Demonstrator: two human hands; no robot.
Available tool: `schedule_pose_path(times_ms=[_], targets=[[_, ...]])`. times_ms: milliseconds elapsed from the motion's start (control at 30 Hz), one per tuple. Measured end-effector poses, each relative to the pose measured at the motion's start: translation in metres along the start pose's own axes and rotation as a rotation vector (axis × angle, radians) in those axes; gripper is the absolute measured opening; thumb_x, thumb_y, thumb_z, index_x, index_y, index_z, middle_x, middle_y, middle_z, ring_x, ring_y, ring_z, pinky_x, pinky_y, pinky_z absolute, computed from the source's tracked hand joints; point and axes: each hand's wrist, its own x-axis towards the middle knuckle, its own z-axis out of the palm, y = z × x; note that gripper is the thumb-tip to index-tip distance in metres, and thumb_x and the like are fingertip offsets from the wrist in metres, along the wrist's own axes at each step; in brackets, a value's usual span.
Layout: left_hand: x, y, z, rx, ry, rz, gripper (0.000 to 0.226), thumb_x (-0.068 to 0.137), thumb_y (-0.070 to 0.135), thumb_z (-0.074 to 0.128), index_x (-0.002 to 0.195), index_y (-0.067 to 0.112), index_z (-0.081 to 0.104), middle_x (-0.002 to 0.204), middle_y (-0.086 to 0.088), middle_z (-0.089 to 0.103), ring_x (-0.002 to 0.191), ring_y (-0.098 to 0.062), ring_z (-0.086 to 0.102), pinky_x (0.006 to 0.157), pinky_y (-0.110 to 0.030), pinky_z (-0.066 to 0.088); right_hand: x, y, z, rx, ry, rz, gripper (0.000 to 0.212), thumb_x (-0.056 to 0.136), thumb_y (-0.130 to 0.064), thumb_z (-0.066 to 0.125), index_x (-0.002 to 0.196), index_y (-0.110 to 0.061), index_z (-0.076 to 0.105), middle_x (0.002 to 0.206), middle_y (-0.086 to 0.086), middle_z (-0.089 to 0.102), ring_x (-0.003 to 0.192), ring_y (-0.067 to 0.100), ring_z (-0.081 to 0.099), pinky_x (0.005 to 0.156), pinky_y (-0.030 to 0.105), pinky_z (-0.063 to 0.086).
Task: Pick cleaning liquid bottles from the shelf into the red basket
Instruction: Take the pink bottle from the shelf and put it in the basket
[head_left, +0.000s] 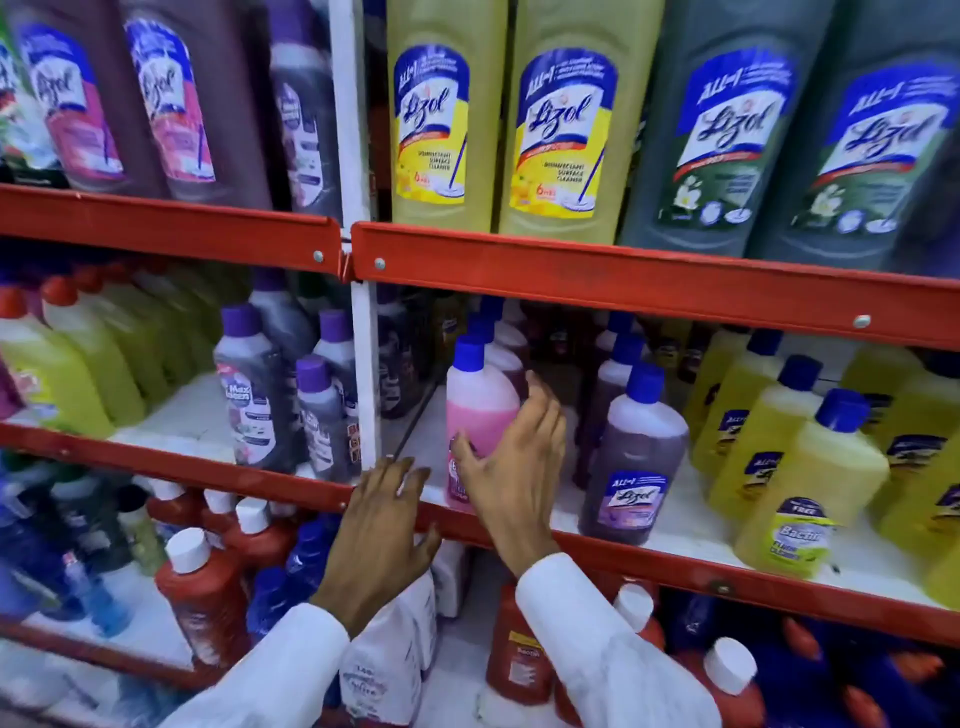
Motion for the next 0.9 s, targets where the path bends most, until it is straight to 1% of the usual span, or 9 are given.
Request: schedule_pose_path(times_ms=[100, 200, 267, 433, 500, 567, 667, 767, 900], targets=[[0.004, -0.006, 0.006, -0.020, -0.006, 0.048, 0.041, 0.071, 0.030, 0.065, 0.110, 0.017, 0.062, 0.117, -0.009, 0.064, 0.112, -0.030, 0.057, 0.097, -0.038, 0.044, 0.003, -0.009, 0.023, 0.128, -0.061, 0.184, 0.106, 0.062, -0.041, 0.085, 0.147, -0.007, 0.030, 0.142, 0.016, 0.049, 0.127, 0.036, 0.053, 0.102, 0.044, 0.047], [0.004, -0.007, 0.004, -0.031, -0.051, 0.029, 0.020, 0.076, 0.030, 0.061, 0.092, 0.020, 0.063, 0.094, -0.002, 0.067, 0.093, -0.026, 0.060, 0.080, -0.036, 0.049, 0.012, -0.008, 0.037, 0.301, -0.026, 0.285, 0.099, 0.056, -0.033, 0.089, 0.137, -0.014, 0.036, 0.129, 0.008, 0.055, 0.116, 0.032, 0.060, 0.092, 0.037, 0.053], [0.003, -0.008, 0.003, -0.013, -0.043, 0.043, 0.017, 0.079, 0.031, 0.057, 0.090, 0.020, 0.062, 0.089, -0.001, 0.067, 0.089, -0.024, 0.059, 0.078, -0.036, 0.050, 0.019, -0.004, 0.033, 0.413, -0.007, 0.298, 0.093, 0.053, -0.026, 0.091, 0.129, -0.015, 0.040, 0.114, 0.001, 0.057, 0.105, 0.027, 0.064, 0.079, 0.025, 0.050], [0.006, -0.006, 0.006, -0.004, -0.038, 0.091, 0.022, 0.079, 0.029, 0.062, 0.098, 0.019, 0.065, 0.087, -0.001, 0.069, 0.085, -0.024, 0.062, 0.077, -0.035, 0.051, 0.032, 0.000, -0.007, 0.712, -0.050, 0.210, 0.084, 0.048, -0.020, 0.086, 0.120, -0.021, 0.043, 0.104, -0.007, 0.061, 0.085, 0.008, 0.065, 0.072, 0.028, 0.057], [0.007, 0.001, 0.004, 0.001, -0.027, 0.113, 0.022, 0.075, 0.023, 0.069, 0.096, 0.017, 0.064, 0.080, -0.002, 0.069, 0.076, -0.024, 0.064, 0.065, -0.033, 0.052, 0.038, 0.003, -0.028, 0.999, -0.176, 0.142, 0.078, 0.045, -0.015, 0.079, 0.117, -0.012, 0.048, 0.094, -0.008, 0.066, 0.074, 0.006, 0.062, 0.065, 0.024, 0.053], [0.007, 0.011, 0.001, -0.026, -0.017, 0.141, 0.018, 0.066, 0.016, 0.075, 0.077, 0.018, 0.061, 0.068, -0.003, 0.066, 0.061, -0.025, 0.064, 0.049, -0.029, 0.047, 0.041, 0.005, -0.045, 1.364, -0.355, 0.172, 0.075, 0.038, -0.014, 0.073, 0.111, -0.009, 0.057, 0.082, -0.003, 0.071, 0.069, 0.018, 0.063, 0.065, 0.032, 0.051], [0.008, 0.021, 0.000, -0.014, -0.017, 0.188, 0.026, 0.055, 0.012, 0.080, 0.061, 0.021, 0.056, 0.057, 0.000, 0.064, 0.048, -0.022, 0.061, 0.044, -0.022, 0.038, 0.041, 0.006, -0.062, 1.789, -0.736, 0.196, 0.078, 0.033, -0.023, 0.082, 0.107, -0.006, 0.064, 0.085, 0.008, 0.069, 0.072, 0.027, 0.065, 0.070, 0.035, 0.052], [0.009, 0.020, 0.005, -0.013, -0.022, 0.187, 0.013, 0.065, 0.021, 0.070, 0.063, 0.025, 0.058, 0.060, 0.003, 0.068, 0.052, -0.020, 0.064, 0.045, -0.024, 0.042, 0.039, -0.005, -0.077, 1.972, -0.957, 0.135, 0.072, 0.039, -0.026, 0.075, 0.105, -0.005, 0.055, 0.084, 0.008, 0.061, 0.071, 0.025, 0.062, 0.069, 0.036, 0.049], [0.009, 0.010, 0.016, -0.037, -0.083, 0.131, 0.004, 0.076, 0.031, 0.059, 0.076, 0.027, 0.059, 0.078, 0.008, 0.071, 0.073, -0.017, 0.066, 0.058, -0.032, 0.051, 0.041, -0.013, -0.093, 2.007, -0.953, 0.133, 0.076, 0.041, -0.023, 0.075, 0.110, -0.005, 0.049, 0.085, 0.007, 0.059, 0.069, 0.023, 0.062, 0.067, 0.035, 0.050]])
